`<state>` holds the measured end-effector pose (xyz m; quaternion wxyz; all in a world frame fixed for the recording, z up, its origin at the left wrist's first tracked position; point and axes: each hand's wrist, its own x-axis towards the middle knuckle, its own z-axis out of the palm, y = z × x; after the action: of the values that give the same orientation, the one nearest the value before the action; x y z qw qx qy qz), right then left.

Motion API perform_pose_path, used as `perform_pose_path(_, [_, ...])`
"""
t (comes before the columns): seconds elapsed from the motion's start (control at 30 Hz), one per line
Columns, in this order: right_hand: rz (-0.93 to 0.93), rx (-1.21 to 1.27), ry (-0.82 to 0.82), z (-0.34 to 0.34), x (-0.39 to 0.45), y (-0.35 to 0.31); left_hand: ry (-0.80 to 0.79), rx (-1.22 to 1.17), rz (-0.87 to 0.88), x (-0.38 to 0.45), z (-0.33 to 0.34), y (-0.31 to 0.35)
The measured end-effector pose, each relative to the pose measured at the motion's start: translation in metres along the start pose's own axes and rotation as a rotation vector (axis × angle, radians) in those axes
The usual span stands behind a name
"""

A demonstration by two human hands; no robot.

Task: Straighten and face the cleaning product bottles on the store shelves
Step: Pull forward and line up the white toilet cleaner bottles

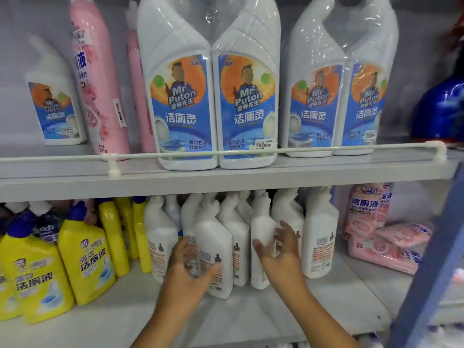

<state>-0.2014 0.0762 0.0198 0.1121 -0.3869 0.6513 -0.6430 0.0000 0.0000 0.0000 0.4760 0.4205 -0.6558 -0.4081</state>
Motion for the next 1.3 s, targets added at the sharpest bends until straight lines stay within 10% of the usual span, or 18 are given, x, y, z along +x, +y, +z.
perform_pose_path(0.53, [0.148,-0.045,-0.237,0.02,-0.025,0.028,-0.032,0.03,0.06,0.009,0.022,-0.011])
perform_pose_path(0.97, [-0.015,0.108,-0.269,0.142,-0.081,-0.021,0.464,0.124,-0.042,-0.001,-0.136,-0.032])
perform_pose_path(1.3, [-0.012,0.018,-0.253,0.22,-0.097,-0.022,0.511,0.131,-0.008,0.025,-0.154,-0.068])
